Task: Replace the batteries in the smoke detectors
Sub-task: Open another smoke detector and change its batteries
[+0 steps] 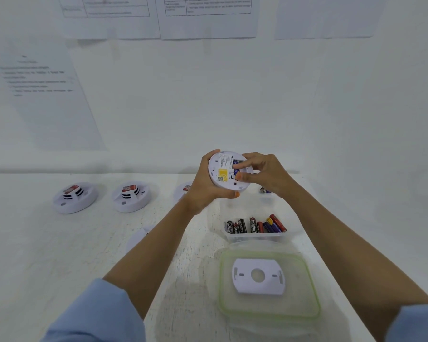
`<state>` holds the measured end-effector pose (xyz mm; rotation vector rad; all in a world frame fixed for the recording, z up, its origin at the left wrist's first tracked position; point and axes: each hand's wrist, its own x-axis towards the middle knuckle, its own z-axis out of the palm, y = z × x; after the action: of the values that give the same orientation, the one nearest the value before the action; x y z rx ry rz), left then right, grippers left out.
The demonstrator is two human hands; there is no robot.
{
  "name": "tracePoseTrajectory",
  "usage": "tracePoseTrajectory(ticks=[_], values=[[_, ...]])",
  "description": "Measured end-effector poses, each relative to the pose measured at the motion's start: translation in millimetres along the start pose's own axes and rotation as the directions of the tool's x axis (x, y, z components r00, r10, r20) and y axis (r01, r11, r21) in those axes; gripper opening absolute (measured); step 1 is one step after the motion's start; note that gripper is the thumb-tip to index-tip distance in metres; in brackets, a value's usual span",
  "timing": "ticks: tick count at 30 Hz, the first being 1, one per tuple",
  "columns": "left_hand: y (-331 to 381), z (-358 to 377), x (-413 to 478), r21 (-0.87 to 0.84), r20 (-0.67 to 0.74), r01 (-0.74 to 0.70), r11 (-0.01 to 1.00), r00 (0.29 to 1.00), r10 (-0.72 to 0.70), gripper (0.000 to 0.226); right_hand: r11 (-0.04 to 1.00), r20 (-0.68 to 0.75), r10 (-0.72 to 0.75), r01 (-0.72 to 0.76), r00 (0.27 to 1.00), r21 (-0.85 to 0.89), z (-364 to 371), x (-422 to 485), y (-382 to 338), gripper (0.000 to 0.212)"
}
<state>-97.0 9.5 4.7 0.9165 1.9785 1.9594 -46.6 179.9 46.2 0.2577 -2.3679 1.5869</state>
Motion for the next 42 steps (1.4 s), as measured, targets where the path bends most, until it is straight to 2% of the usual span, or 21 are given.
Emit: tracePoseTrajectory(ticks=[4,7,9,10,11,12,13,14,15,17,20,23,26,30,32,36,38,40,42], values=[[1,-1,2,0.021,0.004,-0.002,1.0,1.0,0.002,0.108,0.999,-0.031,0.02,-0.021,0.999,-0.029,3,3,2,0.037],[1,-5,4,0.029,0.006,-0.005,1.0,1.0,0.005,0.106,0.995,0.025,0.066,-0.068,0.998,0.079,0,8,3,0.033],[0,-9,4,0.028,-0.012,-0.005,1.0,1.0,0.005,0.105,0.989,-0.055,0.112,-0.106,0.992,0.099,-11,14,7,0.027],[-1,-12,4,0.028,-0.026,-0.003,1.0,1.0,0.004,0.104,0.991,-0.118,0.131,-0.129,0.984,0.032,-18,18,10,0.024],[-2,-14,4,0.029,-0.04,0.0,1.0,0.999,0.001,0.103,0.979,-0.159,0.143,-0.163,0.977,-0.12,-26,22,15,0.023],[-3,-15,4,0.03,-0.051,0.003,1.0,0.999,-0.002,0.103,0.905,-0.162,0.164,-0.213,0.973,-0.367,-32,26,21,0.024],[-4,-16,5,0.036,-0.059,0.007,0.999,0.998,-0.005,0.104,0.737,-0.139,0.215,-0.254,0.967,-0.627,-36,29,29,0.026],[-5,-17,5,0.043,-0.062,0.009,0.999,0.998,-0.006,0.104,0.533,-0.105,0.275,-0.242,0.956,-0.811,-38,31,36,0.027],[-5,-17,6,0.047,-0.062,0.008,0.999,0.998,-0.005,0.105,0.359,-0.075,0.325,-0.196,0.943,-0.913,-37,32,43,0.028],[-4,-17,8,0.051,-0.055,0.003,0.999,0.998,0.0,0.105,0.145,-0.016,0.395,-0.08,0.919,-0.986,-29,34,51,0.028],[-6,-16,12,0.058,-0.055,-0.011,0.998,0.998,0.014,0.105,0.011,0.022,0.463,0.019,0.886,-1.0,-21,34,57,0.032],[-9,-16,15,0.068,-0.055,-0.012,0.998,0.998,0.016,0.104,-0.025,0.016,0.514,0.034,0.858,-0.999,-21,35,59,0.036],[-9,-16,16,0.08,-0.047,-0.004,0.997,0.999,0.008,0.107,-0.009,0.019,0.531,0.028,0.847,-1.0,-20,36,57,0.028],[-8,-15,17,0.077,-0.054,-0.005,0.997,0.999,0.009,0.105,0.029,0.013,0.493,-0.002,0.87,-1.0,-23,37,57,0.017],[-8,-14,16,0.07,-0.061,-0.008,0.998,0.998,0.012,0.104,0.084,0.013,0.477,-0.031,0.879,-0.996,-24,38,57,0.009],[-8,-13,16,0.076,-0.055,-0.008,0.997,0.998,0.012,0.107,0.369,0.008,0.445,-0.175,0.896,-0.913,-28,35,50,0.012],[-7,-12,14,0.081,-0.052,-0.005,0.997,0.999,0.009,0.109,0.539,-0.039,0.356,-0.24,0.934,-0.807,-31,32,47,0.007],[-6,-11,12,0.086,-0.053,-0.011,0.996,0.999,0.015,0.108,0.785,-0.125,0.225,-0.256,0.966,-0.564,-35,28,38,0.008],[-5,-11,11,0.087,-0.054,-0.019,0.996,0.998,0.024,0.107,0.95,-0.173,0.159,-0.198,0.972,-0.24,-37,24,20,0.016]])
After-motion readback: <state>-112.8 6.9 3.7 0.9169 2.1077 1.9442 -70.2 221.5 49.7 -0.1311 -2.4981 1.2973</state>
